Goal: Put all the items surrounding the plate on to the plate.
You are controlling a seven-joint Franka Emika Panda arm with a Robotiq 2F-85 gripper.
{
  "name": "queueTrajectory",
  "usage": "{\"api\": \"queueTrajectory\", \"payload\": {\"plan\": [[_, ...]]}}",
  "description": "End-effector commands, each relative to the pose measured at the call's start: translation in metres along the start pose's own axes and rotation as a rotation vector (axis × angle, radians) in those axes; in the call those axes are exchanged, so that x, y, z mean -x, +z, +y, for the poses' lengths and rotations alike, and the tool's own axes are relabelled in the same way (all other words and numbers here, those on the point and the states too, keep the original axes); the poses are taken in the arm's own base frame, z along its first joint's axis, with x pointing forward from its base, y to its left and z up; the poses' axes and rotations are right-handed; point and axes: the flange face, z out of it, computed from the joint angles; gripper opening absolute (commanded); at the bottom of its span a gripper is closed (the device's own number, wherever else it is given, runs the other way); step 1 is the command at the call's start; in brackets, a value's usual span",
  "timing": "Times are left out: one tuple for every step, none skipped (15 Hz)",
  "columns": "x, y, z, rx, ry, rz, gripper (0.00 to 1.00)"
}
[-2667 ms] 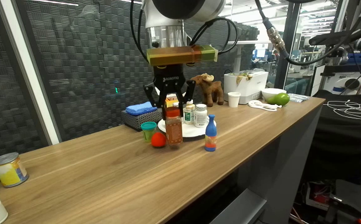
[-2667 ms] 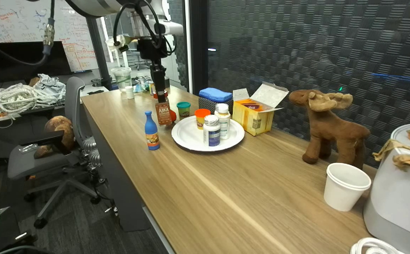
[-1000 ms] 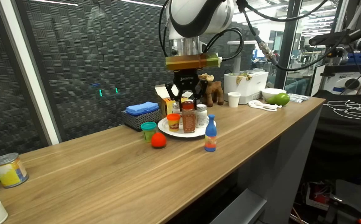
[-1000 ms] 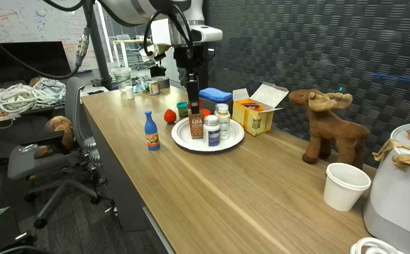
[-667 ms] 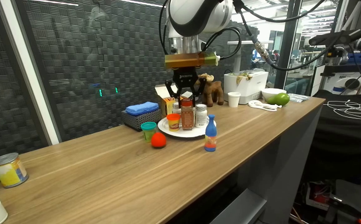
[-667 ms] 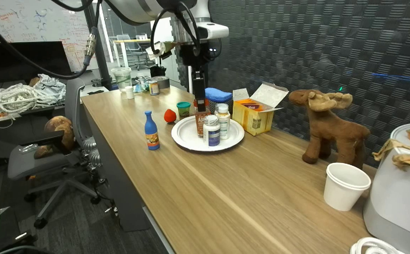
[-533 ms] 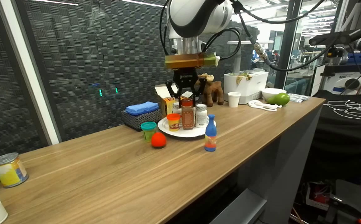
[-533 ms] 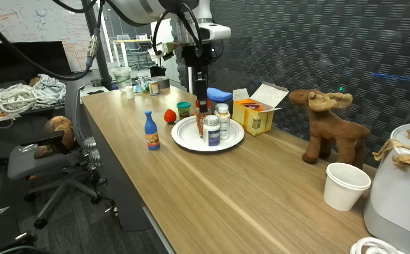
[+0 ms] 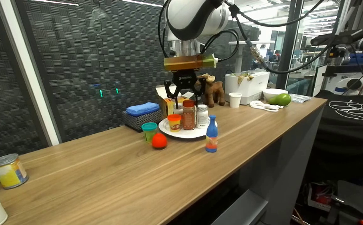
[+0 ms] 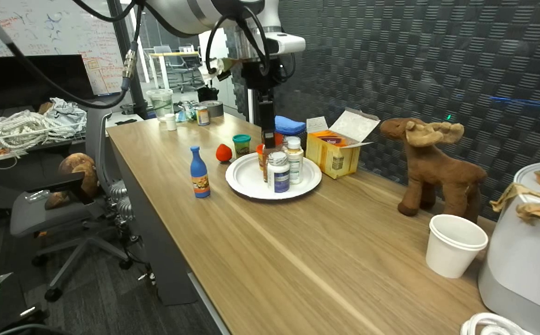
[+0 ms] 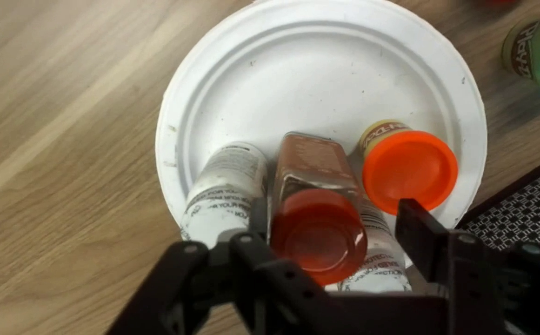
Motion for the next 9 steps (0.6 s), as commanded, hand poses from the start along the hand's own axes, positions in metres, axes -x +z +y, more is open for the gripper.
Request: {"api": "queueTrajectory", "payload": {"plan": [[0.018,-0.034,-0.021,0.066,0.005,0.051,1.0],[0.026,-0.045,-0.029,0.075,-0.008,0.066,1.0],[0.035,-0.053,-0.038,0.077,-0.025,0.076,1.0],[0.042,-0.059,-0.048,0.079,-0.055,0.082,1.0],[0.047,-0.062,-0.058,0.082,-0.083,0.081,1.0],[0.05,-0.059,-0.068,0.081,-0.117,0.07,1.0],[0.053,-0.057,-0.076,0.066,-0.149,0.049,1.0],[0.054,-0.051,-0.083,0.058,-0.183,0.037,1.0],[0.052,-0.042,-0.089,0.045,-0.218,0.025,1.0]]}}
